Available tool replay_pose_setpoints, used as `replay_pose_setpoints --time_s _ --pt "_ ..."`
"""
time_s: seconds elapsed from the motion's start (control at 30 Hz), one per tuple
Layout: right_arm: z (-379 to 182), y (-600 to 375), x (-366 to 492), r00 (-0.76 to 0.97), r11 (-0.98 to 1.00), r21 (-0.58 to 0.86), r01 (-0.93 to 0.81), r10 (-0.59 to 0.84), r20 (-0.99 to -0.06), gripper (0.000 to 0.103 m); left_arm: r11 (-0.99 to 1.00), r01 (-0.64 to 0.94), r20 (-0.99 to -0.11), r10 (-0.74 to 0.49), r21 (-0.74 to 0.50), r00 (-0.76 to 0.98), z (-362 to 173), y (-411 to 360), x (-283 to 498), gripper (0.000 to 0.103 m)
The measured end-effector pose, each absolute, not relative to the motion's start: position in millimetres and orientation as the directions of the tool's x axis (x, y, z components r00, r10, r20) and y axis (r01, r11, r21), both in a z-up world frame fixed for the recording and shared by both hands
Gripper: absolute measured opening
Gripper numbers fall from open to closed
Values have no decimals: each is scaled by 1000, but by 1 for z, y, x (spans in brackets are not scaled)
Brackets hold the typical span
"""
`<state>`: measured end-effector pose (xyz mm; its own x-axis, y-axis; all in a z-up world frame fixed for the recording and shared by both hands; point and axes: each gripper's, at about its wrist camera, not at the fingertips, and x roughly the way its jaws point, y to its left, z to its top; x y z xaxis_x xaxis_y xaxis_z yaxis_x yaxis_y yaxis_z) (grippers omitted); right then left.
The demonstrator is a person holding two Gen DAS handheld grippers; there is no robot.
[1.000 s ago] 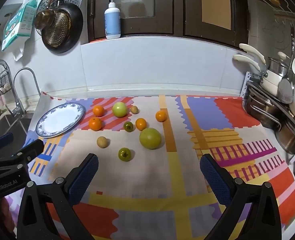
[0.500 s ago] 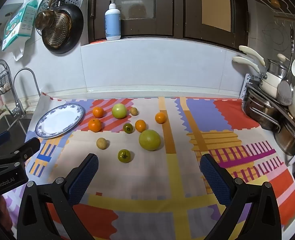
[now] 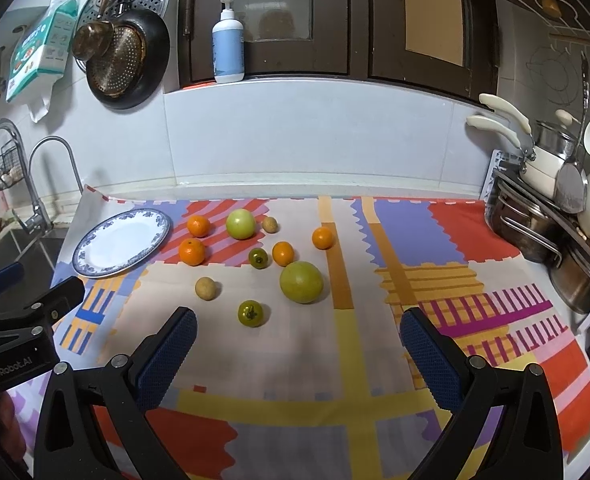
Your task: Organize fruits
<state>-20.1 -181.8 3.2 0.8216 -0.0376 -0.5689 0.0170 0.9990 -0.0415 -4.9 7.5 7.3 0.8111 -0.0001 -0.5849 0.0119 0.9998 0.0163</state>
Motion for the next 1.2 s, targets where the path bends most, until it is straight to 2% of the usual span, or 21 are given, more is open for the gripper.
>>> replay_pose_setpoints --time_s 1.2 --pt "3 -182 -20 823 999 -41 16 -36 -567 102 1000 20 -588 -6 17 809 5 8 -5 103"
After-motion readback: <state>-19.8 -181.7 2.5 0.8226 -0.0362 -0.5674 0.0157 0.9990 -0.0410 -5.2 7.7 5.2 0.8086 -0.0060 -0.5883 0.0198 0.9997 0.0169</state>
